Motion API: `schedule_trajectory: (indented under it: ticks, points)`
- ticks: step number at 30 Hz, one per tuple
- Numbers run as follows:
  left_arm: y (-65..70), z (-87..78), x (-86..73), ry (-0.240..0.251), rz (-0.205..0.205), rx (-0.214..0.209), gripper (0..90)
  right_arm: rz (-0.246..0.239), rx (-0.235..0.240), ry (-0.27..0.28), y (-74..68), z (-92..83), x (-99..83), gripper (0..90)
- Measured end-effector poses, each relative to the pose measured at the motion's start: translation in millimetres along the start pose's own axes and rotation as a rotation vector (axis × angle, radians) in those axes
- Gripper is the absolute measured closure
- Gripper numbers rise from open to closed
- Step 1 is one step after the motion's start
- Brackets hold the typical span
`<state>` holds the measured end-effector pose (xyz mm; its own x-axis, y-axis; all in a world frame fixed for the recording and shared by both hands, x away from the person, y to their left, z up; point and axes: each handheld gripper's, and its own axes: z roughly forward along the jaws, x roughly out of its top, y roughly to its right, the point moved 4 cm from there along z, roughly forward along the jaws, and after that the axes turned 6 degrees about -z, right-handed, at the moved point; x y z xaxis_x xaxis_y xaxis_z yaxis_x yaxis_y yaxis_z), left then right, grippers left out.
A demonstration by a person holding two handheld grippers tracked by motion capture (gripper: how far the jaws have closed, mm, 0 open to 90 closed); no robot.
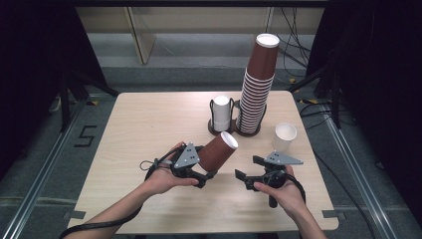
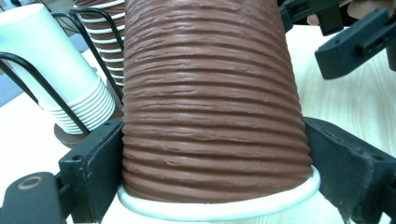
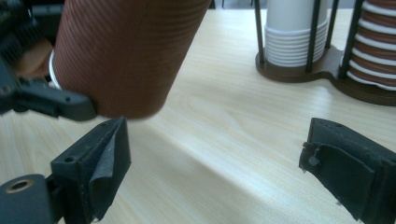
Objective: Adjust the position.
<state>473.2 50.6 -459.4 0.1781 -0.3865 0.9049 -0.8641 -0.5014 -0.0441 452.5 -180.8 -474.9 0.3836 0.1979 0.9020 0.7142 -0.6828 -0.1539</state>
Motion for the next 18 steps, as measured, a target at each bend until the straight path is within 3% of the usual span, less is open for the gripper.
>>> schedule_trajectory:
  ticks: [1, 2, 7, 8, 11, 12, 14, 18]
  points:
    - [0.0, -0.8, -0.5, -0.012, 0.004, 0.001, 10.9, -0.024, -0.002, 0.003, 1.1, 1.0, -0.2, 8.3]
    - [-0.2, -1.2, -0.8, -0.022, 0.01, -0.001, 10.9, -0.009, -0.001, -0.018, -0.3, 0.9, -1.4, 8.3]
    - [0.6, -2.2, -1.2, -0.039, 0.026, -0.008, 10.8, -0.088, -0.019, -0.048, 3.7, 1.1, -4.5, 8.2]
    - [0.9, -2.9, -1.0, -0.038, 0.03, -0.008, 10.8, -0.07, 0.002, -0.052, 2.0, 1.6, -5.2, 8.2]
    - [0.1, -6.2, -0.9, -0.051, 0.043, -0.009, 10.8, -0.111, 0.006, -0.067, 3.8, 1.8, -5.8, 8.2]
    - [0.1, -6.9, -1.2, -0.053, 0.043, -0.009, 10.8, -0.116, -0.012, -0.086, 3.8, -0.2, -5.8, 8.2]
    - [0.5, -9.5, -1.8, -0.062, 0.047, -0.014, 10.8, -0.126, 0.003, -0.086, 2.2, 0.0, -5.5, 8.2]
    - [1.1, -14.5, -2.4, -0.082, 0.07, -0.025, 10.9, -0.219, 0.015, -0.113, 2.3, 0.4, -5.4, 8.4]
